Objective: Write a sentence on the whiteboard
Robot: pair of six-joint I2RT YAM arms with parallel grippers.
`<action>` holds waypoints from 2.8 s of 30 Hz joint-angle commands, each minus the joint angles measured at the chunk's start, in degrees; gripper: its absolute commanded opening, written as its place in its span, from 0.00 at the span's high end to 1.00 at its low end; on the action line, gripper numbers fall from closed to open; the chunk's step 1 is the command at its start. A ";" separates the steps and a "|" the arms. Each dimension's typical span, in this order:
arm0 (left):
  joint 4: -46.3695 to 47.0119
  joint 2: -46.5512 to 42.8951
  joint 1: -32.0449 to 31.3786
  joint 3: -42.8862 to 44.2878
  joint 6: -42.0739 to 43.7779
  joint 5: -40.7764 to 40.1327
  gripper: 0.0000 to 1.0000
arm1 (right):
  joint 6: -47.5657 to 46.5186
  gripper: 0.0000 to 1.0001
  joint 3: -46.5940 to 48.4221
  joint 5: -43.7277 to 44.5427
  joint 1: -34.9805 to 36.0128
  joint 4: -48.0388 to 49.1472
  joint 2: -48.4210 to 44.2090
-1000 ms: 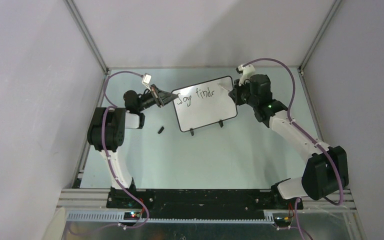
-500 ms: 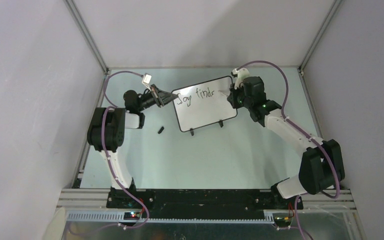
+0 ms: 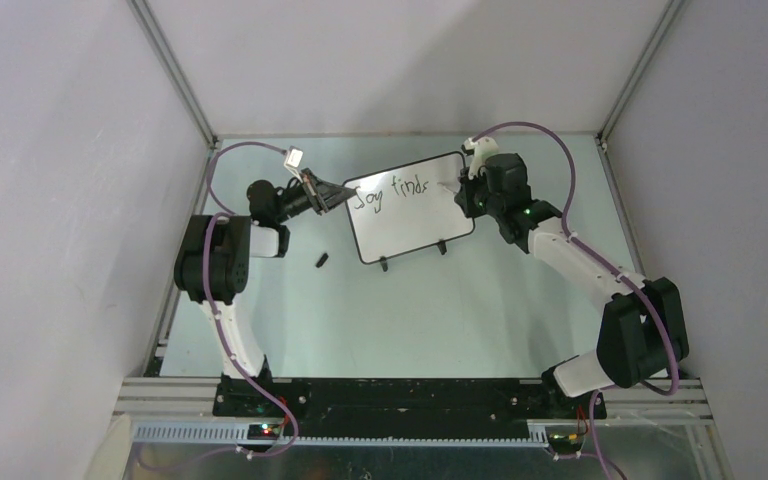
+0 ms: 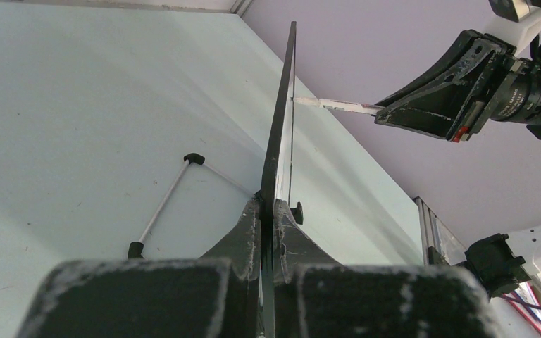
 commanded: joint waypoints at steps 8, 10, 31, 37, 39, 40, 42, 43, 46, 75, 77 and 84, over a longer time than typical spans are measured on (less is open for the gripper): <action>-0.83 -2.12 0.21 -0.33 4.44 0.30 1.00 | -0.87 1.00 3.39 1.12 0.17 1.94 0.30; -0.86 -2.10 0.24 -0.34 4.42 0.28 1.00 | -0.93 1.00 3.59 1.19 0.12 2.02 0.17; -0.99 -2.27 0.24 -0.32 4.57 0.42 1.00 | -1.42 1.00 4.52 3.31 0.16 -1.36 1.80; -1.10 -2.31 0.21 -0.34 4.68 0.35 1.00 | -1.00 1.00 4.54 3.46 0.22 -2.41 1.73; -1.11 -2.35 0.24 -0.35 4.75 0.41 1.00 | -0.98 1.00 4.53 3.76 0.17 -2.58 1.63; -1.10 -2.36 0.26 -0.30 4.75 0.42 1.00 | -0.98 1.00 4.48 4.00 0.18 -2.70 1.55; -1.12 -2.36 0.20 -0.33 4.75 0.38 1.00 | -0.98 1.00 4.48 4.44 0.17 -2.83 1.44; -1.15 -2.38 0.24 -0.34 4.75 0.41 1.00 | -0.98 1.00 4.51 4.59 0.14 -2.70 1.41; -1.14 -2.36 0.23 -0.34 4.75 0.36 1.00 | -0.82 1.00 4.49 4.72 0.12 -2.13 1.60; -1.12 -2.49 0.28 -0.43 4.75 0.43 1.00 | -1.38 1.00 7.20 5.27 0.73 -3.13 2.65; -1.13 -2.37 0.23 -0.36 4.75 0.41 1.00 | -1.46 1.00 7.18 5.66 0.88 -4.19 2.66; -1.24 -2.46 0.27 -0.35 4.80 0.48 1.00 | -1.43 1.00 6.84 6.60 1.58 -5.58 2.59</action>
